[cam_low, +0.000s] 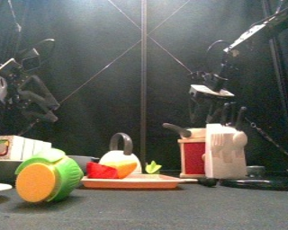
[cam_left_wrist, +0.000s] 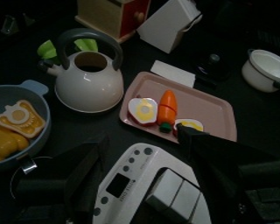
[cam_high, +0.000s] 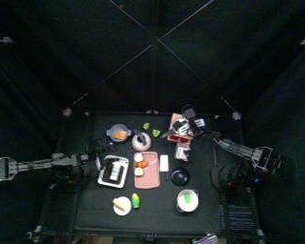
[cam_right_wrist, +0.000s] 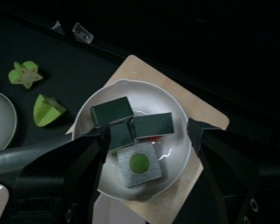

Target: Grab pot lid

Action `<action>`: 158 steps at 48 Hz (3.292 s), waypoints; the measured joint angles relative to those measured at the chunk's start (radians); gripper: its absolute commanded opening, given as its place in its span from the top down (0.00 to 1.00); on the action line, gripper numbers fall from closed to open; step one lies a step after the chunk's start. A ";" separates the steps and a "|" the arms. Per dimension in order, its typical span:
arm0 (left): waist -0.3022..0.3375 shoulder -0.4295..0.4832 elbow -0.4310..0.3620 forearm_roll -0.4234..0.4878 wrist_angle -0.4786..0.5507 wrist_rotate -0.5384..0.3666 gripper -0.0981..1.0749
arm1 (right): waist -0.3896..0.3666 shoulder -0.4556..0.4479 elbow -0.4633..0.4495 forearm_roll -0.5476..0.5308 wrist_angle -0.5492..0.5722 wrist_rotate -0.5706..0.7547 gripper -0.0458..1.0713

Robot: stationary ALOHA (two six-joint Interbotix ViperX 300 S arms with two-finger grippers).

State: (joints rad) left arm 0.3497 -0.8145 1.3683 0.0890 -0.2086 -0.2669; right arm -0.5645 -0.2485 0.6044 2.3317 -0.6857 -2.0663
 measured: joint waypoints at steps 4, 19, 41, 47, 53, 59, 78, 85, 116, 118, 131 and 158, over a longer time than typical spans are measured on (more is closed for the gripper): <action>0.000 0.000 0.000 -0.002 0.000 0.000 0.10 | 0.025 0.000 -0.005 -0.002 0.000 -0.005 0.07; 0.000 0.000 0.000 -0.002 0.000 0.000 0.10 | 0.258 -0.067 0.000 -0.032 -0.002 -0.003 0.07; 0.000 0.000 0.000 0.000 0.002 -0.002 0.10 | 0.670 0.011 0.031 0.141 -0.124 -0.005 0.07; 0.000 0.000 0.000 -0.002 0.000 -0.002 0.10 | 0.704 0.041 0.032 0.215 -0.201 -0.005 0.07; 0.000 0.000 0.000 -0.002 0.000 -0.002 0.10 | 0.729 0.060 0.046 0.261 -0.238 -0.003 0.07; 0.000 0.000 0.000 -0.002 0.000 -0.002 0.10 | 0.749 0.072 0.066 0.299 -0.242 -0.003 0.08; 0.000 0.000 0.000 -0.002 0.000 -0.002 0.10 | 0.752 0.097 0.149 0.408 -0.236 -0.003 0.08; 0.002 0.000 0.000 0.000 0.000 -0.002 0.10 | 0.750 0.120 0.150 0.410 -0.199 -0.003 0.08; 0.008 0.000 0.005 -0.002 0.000 -0.002 0.10 | 0.738 0.173 0.183 0.405 -0.109 -0.006 0.21; 0.006 0.000 0.003 0.000 0.000 -0.002 0.10 | 0.738 0.178 0.181 0.407 -0.098 -0.006 0.22; 0.008 0.000 0.005 -0.002 0.000 -0.002 0.10 | 0.727 0.199 0.181 0.402 -0.075 -0.006 0.24; 0.008 0.000 0.005 -0.002 0.000 -0.002 0.10 | 0.723 0.199 0.175 0.394 -0.077 -0.008 0.41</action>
State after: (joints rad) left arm 0.3574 -0.8145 1.3729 0.0874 -0.2086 -0.2684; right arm 0.1580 -0.0491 0.7793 2.7259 -0.7624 -2.0739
